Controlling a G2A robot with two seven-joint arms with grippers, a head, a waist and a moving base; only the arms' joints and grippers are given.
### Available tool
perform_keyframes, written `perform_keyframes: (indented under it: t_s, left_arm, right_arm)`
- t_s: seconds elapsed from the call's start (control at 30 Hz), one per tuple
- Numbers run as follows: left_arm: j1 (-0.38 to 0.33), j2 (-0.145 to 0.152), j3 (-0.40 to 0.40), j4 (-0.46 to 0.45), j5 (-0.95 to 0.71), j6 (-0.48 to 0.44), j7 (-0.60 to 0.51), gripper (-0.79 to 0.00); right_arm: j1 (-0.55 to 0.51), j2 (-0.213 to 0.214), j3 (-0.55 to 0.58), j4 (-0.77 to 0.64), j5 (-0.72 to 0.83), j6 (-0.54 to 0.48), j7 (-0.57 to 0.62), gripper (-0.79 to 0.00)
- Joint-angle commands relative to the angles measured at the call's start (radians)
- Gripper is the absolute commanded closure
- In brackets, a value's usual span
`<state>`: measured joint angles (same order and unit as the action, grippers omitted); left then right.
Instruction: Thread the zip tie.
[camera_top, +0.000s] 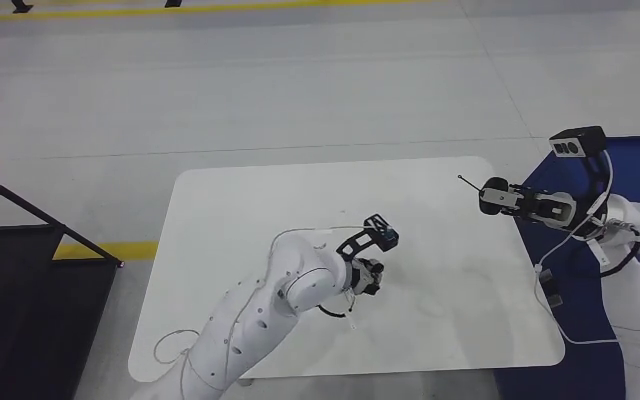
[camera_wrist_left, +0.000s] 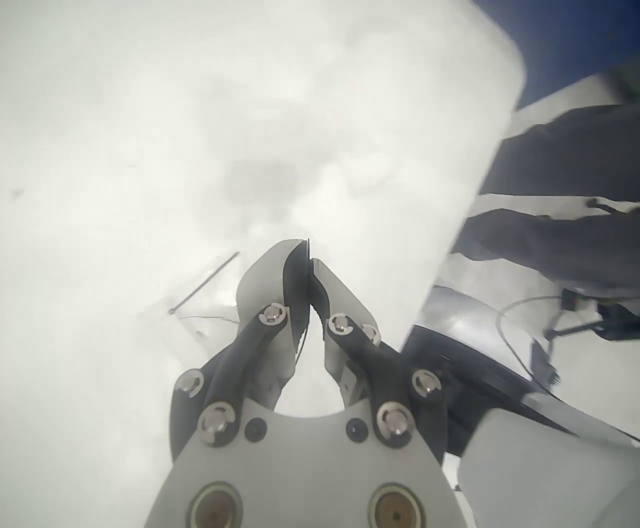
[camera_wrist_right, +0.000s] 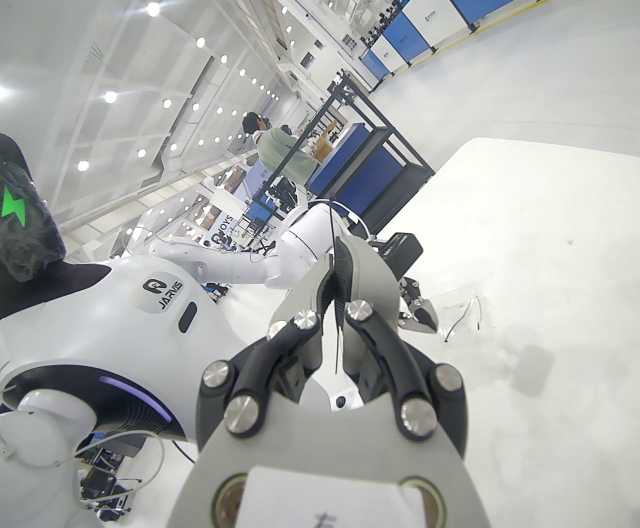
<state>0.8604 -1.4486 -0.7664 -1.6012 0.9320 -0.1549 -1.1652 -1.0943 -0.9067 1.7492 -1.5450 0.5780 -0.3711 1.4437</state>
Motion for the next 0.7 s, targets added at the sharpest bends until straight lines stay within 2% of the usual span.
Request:
perform_keyframes:
  t_s: [0.0, 0.1, 0.23, 0.43, 0.67]
  left_arm:
    - [0.001, 0.000, -0.001, 0.000, -0.026, -0.003, -0.001, 0.000]
    - [0.003, 0.001, -0.002, 0.003, -0.022, 0.000, 0.001, 0.000]
    - [0.001, 0.007, 0.031, 0.010, 0.173, 0.075, -0.084, 0.000]
    - [0.007, 0.002, 0.044, 0.006, 0.112, 0.057, -0.160, 0.000]
    - [0.001, -0.013, 0.075, 0.015, 0.089, 0.052, -0.072, 0.000]
  right_arm:
    - [0.000, 0.000, 0.000, 0.000, 0.000, 0.000, 0.000, 0.000]
    - [0.000, 0.000, 0.000, 0.000, 0.000, 0.000, 0.000, 0.000]
    - [0.000, 0.000, 0.000, 0.000, 0.000, 0.000, 0.000, 0.000]
    - [0.000, 0.000, 0.000, 0.000, 0.000, 0.000, 0.000, 0.000]
    - [0.000, 0.000, 0.000, 0.000, 0.000, 0.000, 0.000, 0.000]
